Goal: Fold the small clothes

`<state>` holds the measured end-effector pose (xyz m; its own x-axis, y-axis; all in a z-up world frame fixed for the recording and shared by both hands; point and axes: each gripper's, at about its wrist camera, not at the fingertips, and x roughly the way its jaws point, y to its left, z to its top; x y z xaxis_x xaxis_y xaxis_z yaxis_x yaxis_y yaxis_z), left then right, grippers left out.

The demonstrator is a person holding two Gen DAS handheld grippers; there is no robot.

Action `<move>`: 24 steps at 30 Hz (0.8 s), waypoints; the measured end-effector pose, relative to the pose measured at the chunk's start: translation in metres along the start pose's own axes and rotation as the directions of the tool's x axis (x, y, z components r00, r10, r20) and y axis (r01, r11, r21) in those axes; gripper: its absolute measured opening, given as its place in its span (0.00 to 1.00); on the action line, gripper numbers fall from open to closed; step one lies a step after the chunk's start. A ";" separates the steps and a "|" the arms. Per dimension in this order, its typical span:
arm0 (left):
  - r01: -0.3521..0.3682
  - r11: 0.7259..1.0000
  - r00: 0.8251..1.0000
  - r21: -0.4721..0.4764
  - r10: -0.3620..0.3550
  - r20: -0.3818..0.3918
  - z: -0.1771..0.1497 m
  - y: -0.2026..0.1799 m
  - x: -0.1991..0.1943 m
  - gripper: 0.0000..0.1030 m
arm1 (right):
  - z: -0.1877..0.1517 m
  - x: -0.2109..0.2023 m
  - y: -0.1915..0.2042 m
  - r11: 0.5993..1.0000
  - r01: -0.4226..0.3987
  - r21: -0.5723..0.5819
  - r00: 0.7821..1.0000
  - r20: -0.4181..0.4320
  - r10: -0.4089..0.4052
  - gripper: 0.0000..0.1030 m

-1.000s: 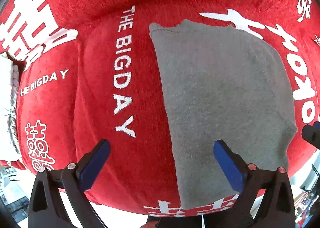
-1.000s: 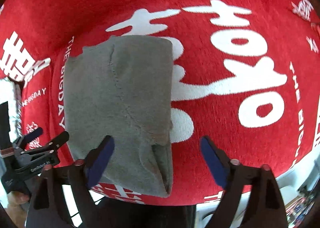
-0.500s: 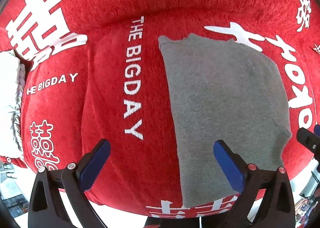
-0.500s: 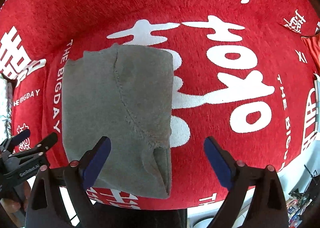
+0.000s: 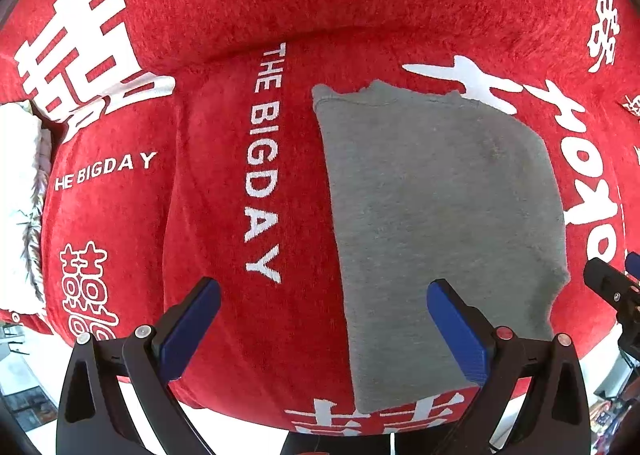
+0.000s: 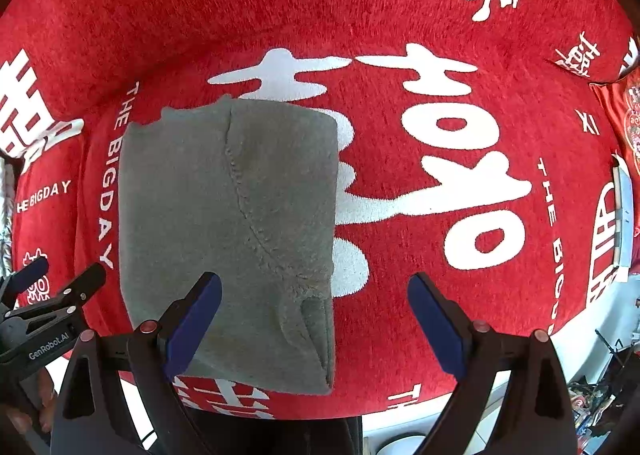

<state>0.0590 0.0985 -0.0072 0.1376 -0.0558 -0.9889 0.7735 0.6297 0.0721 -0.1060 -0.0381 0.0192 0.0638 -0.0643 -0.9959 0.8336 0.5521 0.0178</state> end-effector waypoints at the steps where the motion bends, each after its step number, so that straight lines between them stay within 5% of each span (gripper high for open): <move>1: 0.000 1.000 1.000 -0.002 0.000 0.000 0.000 -0.001 0.000 1.00 | 0.000 0.000 0.000 1.000 -0.001 0.000 1.000 0.000 0.001 0.93; 24: -0.014 1.000 1.000 -0.001 0.014 -0.004 0.001 -0.005 0.001 1.00 | 0.003 0.002 0.004 1.000 0.005 -0.025 1.000 -0.007 -0.005 0.93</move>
<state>0.0555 0.0944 -0.0083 0.1455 -0.0439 -0.9884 0.7709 0.6312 0.0855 -0.1003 -0.0387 0.0174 0.0555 -0.0616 -0.9966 0.8199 0.5724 0.0102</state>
